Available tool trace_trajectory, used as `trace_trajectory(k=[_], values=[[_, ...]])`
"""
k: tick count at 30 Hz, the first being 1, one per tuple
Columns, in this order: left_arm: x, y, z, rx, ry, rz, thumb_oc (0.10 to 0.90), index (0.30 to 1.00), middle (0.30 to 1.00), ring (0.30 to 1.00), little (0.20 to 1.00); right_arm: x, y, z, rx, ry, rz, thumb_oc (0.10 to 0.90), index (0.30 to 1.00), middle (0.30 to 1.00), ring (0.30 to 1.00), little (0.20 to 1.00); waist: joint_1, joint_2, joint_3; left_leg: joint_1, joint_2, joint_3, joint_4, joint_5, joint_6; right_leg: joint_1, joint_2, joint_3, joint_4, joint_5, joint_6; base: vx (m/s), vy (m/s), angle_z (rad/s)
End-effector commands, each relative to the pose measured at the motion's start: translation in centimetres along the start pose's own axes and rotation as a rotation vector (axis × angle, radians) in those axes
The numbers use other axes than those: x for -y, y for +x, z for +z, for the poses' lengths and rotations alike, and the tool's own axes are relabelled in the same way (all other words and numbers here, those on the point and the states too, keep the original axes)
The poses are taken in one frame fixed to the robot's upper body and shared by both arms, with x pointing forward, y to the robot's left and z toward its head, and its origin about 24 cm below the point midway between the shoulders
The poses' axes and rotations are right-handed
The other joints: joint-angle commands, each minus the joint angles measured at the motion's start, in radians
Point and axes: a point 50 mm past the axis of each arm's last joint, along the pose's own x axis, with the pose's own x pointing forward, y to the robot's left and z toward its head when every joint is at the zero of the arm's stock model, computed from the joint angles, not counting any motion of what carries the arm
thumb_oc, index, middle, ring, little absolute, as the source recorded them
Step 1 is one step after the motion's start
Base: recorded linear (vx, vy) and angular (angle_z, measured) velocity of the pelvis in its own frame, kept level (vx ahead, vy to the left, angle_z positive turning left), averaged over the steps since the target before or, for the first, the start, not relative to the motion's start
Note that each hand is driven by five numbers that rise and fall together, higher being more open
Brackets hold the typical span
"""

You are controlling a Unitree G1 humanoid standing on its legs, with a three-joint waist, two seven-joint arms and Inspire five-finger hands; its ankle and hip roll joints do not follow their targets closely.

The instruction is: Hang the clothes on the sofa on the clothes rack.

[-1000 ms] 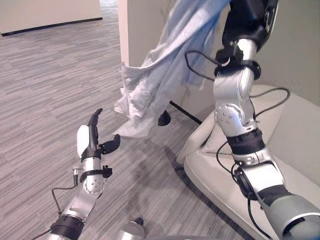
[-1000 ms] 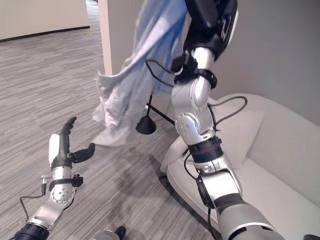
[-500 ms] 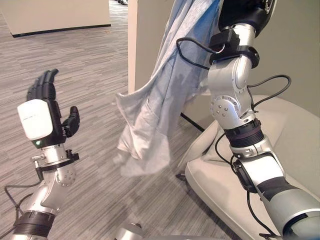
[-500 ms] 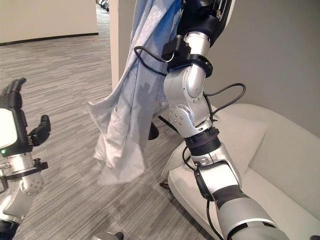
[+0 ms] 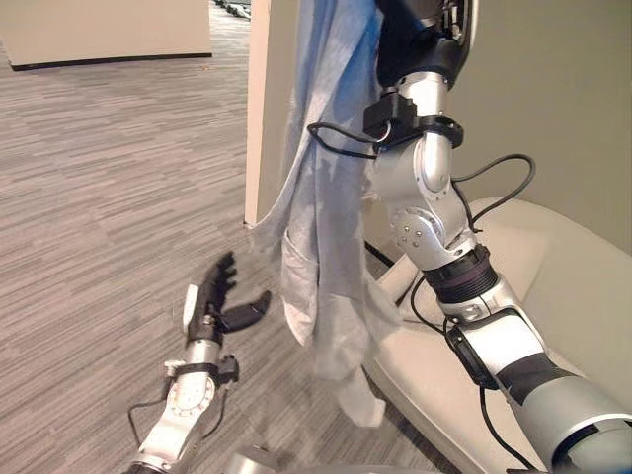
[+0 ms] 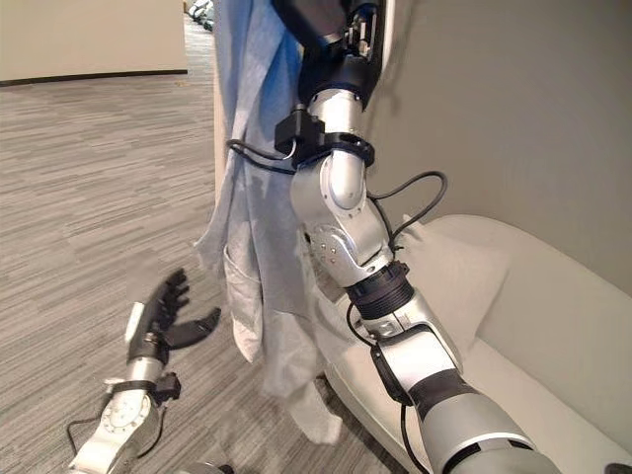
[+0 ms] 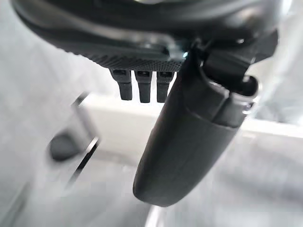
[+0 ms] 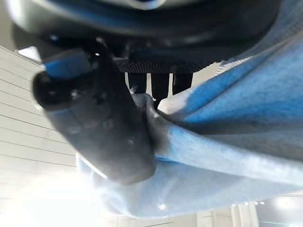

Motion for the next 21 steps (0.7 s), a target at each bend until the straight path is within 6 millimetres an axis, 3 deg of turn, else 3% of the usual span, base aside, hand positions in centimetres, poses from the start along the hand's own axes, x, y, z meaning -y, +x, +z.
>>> trace_trajectory(k=[1, 6, 8, 9, 10, 13, 17, 19, 20, 21], values=[[4.6, 3.5, 4.5, 0.207, -0.08, -0.153, 0.8, 0.9, 0.9, 0.9, 0.9, -4.7, 0.7, 4.3, 0.213, 0.122, 0.174, 0.4, 0.3, 0.3, 0.3, 0.3, -0.046, 0.005, -0.12, 0.014, -0.025, -0.044, -0.005, -0.157, 0.092, -0.016, -0.07, 0.002, 0.01, -0.005, 0.015, -0.01, -0.007, -0.04], [11.2, 6.7, 8.2, 0.258, -0.159, -0.288, 0.8, 0.9, 0.9, 0.9, 0.9, -6.4, -1.0, 3.5, 0.186, 0.247, 0.202, 0.4, 0.3, 0.3, 0.3, 0.3, -0.117, 0.007, -0.13, 0.015, -0.019, -0.033, -0.005, -0.159, 0.088, -0.021, -0.065, 0.025, 0.01, -0.01, 0.008, 0.0, 0.0, -0.06], [12.4, 7.1, 9.1, 0.277, -0.176, -0.314, 0.8, 0.9, 0.9, 0.9, 0.9, -6.6, -1.2, 3.4, 0.183, 0.255, 0.203, 0.4, 0.3, 0.3, 0.3, 0.3, -0.129, 0.008, -0.132, 0.01, -0.019, -0.031, -0.005, -0.155, 0.087, -0.028, -0.064, 0.03, 0.01, -0.004, 0.008, -0.02, 0.012, -0.09], [14.3, 6.8, 10.3, 0.299, -0.203, -0.383, 0.8, 0.9, 0.9, 0.9, 0.9, -6.9, -1.6, 3.0, 0.169, 0.267, 0.204, 0.4, 0.3, 0.3, 0.3, 0.3, -0.147, 0.013, -0.136, 0.012, -0.017, -0.022, -0.005, -0.159, 0.087, -0.034, -0.063, 0.044, 0.01, -0.002, 0.009, -0.01, 0.021, -0.15], [15.1, 6.9, 10.6, 0.292, -0.23, -0.403, 0.4, 0.3, 0.3, 0.3, 0.3, -6.9, -1.7, 2.9, 0.165, 0.264, 0.209, 0.4, 0.3, 0.3, 0.3, 0.3, -0.152, 0.015, -0.136, 0.012, -0.016, -0.02, -0.005, -0.159, 0.087, -0.035, -0.062, 0.047, 0.01, -0.002, 0.008, 0.0, 0.024, -0.17], [16.3, 6.5, 10.4, 0.238, -0.33, -0.437, 0.4, 0.3, 0.3, 0.3, 0.3, -6.9, -1.8, 2.3, 0.139, 0.262, 0.196, 0.4, 0.3, 0.3, 0.3, 0.3, -0.168, 0.022, -0.135, 0.016, -0.013, -0.016, -0.005, -0.161, 0.089, -0.035, -0.059, 0.059, 0.01, 0.0, 0.006, 0.0, 0.017, -0.09], [15.2, 6.5, 10.0, 0.229, -0.339, -0.401, 0.4, 0.3, 0.3, 0.3, 0.3, -6.4, -1.6, 2.1, 0.13, 0.24, 0.179, 0.4, 0.3, 0.3, 0.3, 0.3, -0.165, 0.025, -0.13, 0.024, -0.013, -0.009, -0.005, -0.164, 0.092, -0.032, -0.059, 0.068, 0.01, 0.001, 0.007, 0.0, 0.024, -0.14], [13.9, 6.7, 9.5, 0.215, -0.365, -0.345, 0.4, 0.3, 0.3, 0.3, 0.3, -5.6, -1.4, 2.2, 0.139, 0.222, 0.15, 0.4, 0.3, 0.3, 0.3, 0.3, -0.158, 0.025, -0.126, 0.026, -0.014, -0.005, -0.005, -0.165, 0.094, -0.032, -0.059, 0.071, 0.01, 0.003, 0.009, -0.01, 0.05, -0.03], [10.9, 7.0, 9.2, 0.224, -0.407, -0.222, 0.4, 0.3, 0.3, 0.3, 0.3, -3.9, -1.2, 2.7, 0.169, 0.181, 0.095, 0.4, 0.3, 0.3, 0.3, 0.3, -0.138, 0.028, -0.124, 0.026, -0.019, -0.002, -0.005, -0.165, 0.1, -0.036, -0.061, 0.073, 0.01, 0.007, 0.015, -0.01, 0.068, -0.04], [10.8, 6.9, 9.2, 0.223, -0.407, -0.222, 0.4, 0.3, 0.3, 0.3, 0.3, -3.9, -1.2, 2.7, 0.168, 0.181, 0.094, 0.4, 0.3, 0.3, 0.3, 0.3, -0.138, 0.028, -0.125, 0.026, -0.019, -0.001, -0.005, -0.165, 0.1, -0.036, -0.061, 0.074, 0.01, 0.007, 0.015, -0.01, 0.055, -0.08]])
